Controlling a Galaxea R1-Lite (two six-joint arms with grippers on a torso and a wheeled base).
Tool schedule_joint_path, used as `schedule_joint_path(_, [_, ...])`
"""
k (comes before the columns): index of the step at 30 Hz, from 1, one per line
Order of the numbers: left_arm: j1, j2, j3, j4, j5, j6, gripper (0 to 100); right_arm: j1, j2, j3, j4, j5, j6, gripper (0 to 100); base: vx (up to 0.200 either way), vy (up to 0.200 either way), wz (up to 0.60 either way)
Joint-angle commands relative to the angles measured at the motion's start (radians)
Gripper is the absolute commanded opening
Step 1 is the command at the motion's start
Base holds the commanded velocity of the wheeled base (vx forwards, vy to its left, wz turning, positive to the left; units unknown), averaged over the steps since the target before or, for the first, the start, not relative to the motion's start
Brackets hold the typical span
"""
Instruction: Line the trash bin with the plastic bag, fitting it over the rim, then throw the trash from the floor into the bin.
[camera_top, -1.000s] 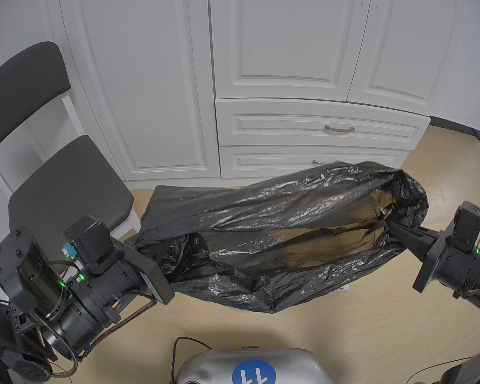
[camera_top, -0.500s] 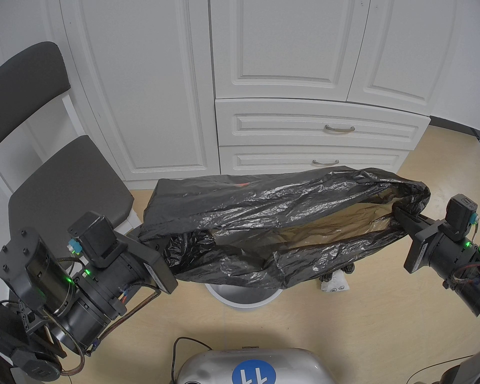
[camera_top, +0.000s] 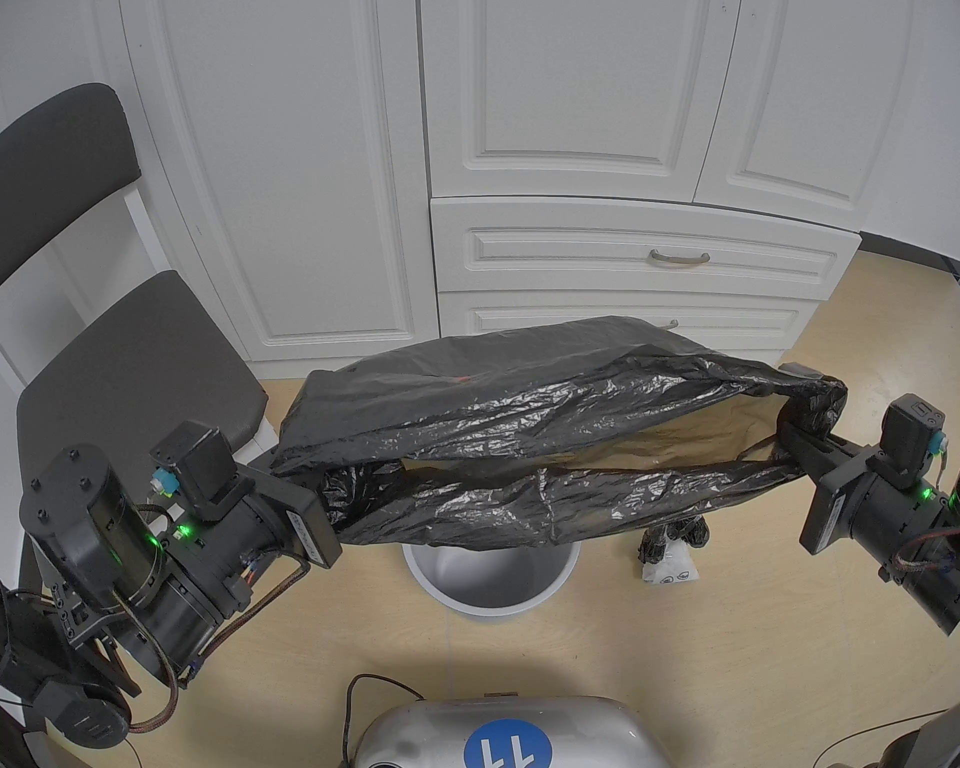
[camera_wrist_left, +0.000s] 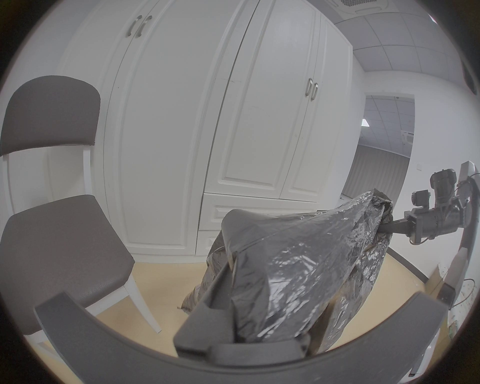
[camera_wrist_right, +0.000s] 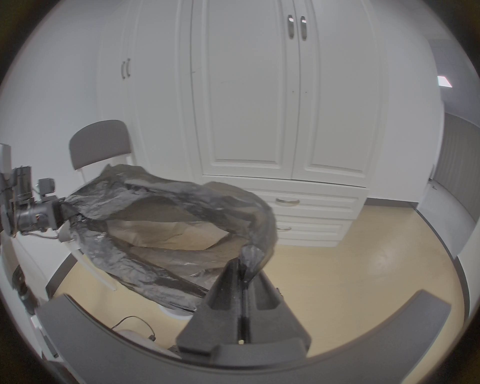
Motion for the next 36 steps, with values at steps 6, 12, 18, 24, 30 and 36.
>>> schedule_joint_path(6, [0.013, -0.001, 0.028, -0.007, -0.057, -0.001, 0, -0.056, -0.183, 0.029, 0.062, 0.117, -0.08, 0, 0.0, 0.0, 0.0])
schedule_joint_path(12, [0.015, -0.005, 0.035, -0.007, -0.057, 0.002, 0, -0.1, -0.218, 0.022, 0.141, 0.126, -0.095, 0, 0.0, 0.0, 0.0])
schedule_joint_path(18, [0.021, -0.011, 0.048, -0.007, -0.084, 0.002, 0, -0.106, -0.237, 0.021, 0.194, 0.128, -0.109, 0, 0.0, 0.0, 0.0])
schedule_joint_path(24, [0.011, -0.002, 0.051, -0.009, -0.091, 0.004, 0, -0.097, -0.243, 0.026, 0.197, 0.174, -0.135, 0, 0.0, 0.0, 0.0])
schedule_joint_path(30, [0.015, 0.013, -0.006, -0.022, -0.278, 0.005, 0, -0.137, -0.184, -0.042, 0.193, 0.349, -0.195, 0, 0.0, 0.0, 0.0])
schedule_joint_path(36, [0.015, 0.093, -0.14, -0.035, -0.522, 0.073, 0, -0.224, -0.025, -0.201, 0.187, 0.508, -0.289, 0, 0.0, 0.0, 0.0])
